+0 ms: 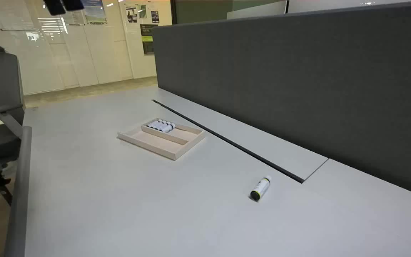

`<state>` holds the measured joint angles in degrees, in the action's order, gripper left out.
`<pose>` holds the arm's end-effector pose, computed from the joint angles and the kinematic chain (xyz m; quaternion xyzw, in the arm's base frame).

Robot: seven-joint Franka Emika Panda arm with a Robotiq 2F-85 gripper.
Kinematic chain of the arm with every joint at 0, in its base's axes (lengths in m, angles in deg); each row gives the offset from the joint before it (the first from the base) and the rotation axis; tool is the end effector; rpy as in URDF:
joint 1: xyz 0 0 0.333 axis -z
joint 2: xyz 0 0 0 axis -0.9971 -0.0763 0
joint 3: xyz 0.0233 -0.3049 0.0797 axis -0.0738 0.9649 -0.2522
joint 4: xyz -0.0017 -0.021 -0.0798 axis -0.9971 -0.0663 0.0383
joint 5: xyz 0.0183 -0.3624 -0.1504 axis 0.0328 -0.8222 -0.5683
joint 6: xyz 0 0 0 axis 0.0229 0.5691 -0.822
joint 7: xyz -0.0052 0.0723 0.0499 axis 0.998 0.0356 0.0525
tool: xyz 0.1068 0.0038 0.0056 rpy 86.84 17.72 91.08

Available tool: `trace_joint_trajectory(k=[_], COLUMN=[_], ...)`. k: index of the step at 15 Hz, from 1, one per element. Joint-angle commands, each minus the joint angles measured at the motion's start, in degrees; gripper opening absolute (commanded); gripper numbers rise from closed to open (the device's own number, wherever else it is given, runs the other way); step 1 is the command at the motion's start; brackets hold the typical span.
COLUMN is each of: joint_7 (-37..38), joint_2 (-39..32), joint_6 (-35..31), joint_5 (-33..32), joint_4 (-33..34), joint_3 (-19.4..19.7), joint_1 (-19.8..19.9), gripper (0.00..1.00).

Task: Remove one bottle from the tray and put it on the table

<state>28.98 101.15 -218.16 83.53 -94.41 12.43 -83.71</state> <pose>0.4060 -0.1248 0.4534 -0.9917 -0.0713 -0.1059 0.0120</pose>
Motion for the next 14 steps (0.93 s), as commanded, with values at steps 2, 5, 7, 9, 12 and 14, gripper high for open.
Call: trace_joint_trajectory(k=[2,5,7,9,12,14], joint_7=[-0.29,-0.29,-0.29,-0.60,-5.83,-7.10], joint_2=[-0.07,-0.07,-0.08,-0.66,-4.74,-10.28], joint_6=[0.15,0.15,0.15,-1.31,-2.75,-3.43], joint_5=[0.42,0.42,0.42,0.52,7.68,12.04], joint_4=[0.09,0.09,0.09,0.14,2.76,5.85], joint_3=[-0.72,-0.73,-0.73,-0.49,2.21,2.75], joint_1=[0.75,0.75,0.75,0.69,-2.00,-2.96], gripper=[1.00,1.00,1.00,1.00,1.00,1.00])
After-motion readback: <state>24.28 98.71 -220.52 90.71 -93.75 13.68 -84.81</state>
